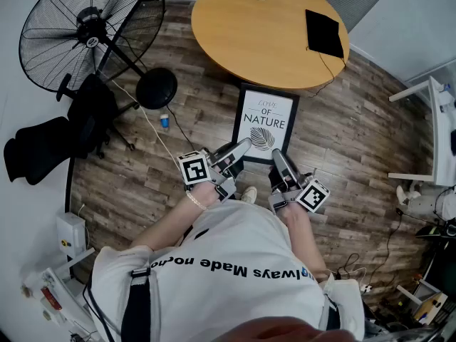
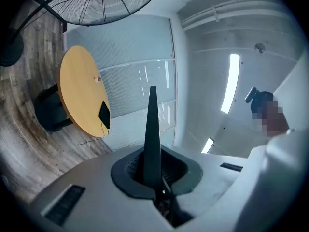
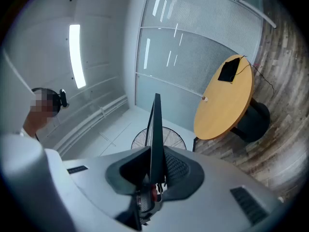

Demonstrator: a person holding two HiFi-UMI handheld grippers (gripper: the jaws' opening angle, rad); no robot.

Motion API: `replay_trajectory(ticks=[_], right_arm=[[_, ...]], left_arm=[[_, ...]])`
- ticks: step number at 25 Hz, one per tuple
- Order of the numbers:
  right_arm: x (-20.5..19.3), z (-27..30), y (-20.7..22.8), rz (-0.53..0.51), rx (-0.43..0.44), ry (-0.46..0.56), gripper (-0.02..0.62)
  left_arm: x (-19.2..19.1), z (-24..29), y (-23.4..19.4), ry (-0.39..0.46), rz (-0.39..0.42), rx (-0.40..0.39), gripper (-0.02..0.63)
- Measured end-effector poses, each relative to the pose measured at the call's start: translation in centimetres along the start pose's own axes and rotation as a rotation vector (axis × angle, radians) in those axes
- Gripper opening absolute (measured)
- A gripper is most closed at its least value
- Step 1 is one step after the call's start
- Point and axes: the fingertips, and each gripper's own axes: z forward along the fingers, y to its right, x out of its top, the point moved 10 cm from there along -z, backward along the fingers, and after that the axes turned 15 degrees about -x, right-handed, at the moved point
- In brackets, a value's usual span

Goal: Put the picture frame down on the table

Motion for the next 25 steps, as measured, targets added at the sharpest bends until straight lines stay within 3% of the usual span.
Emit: replay_trajectory(ticks=[25], right_arm=[[-0.16, -0.02, 0.07, -0.040, -0.020, 0.016, 0.086]], left_arm=[[-0.17, -0.10, -0.58, 0.003, -0.008, -0.008, 0.036]])
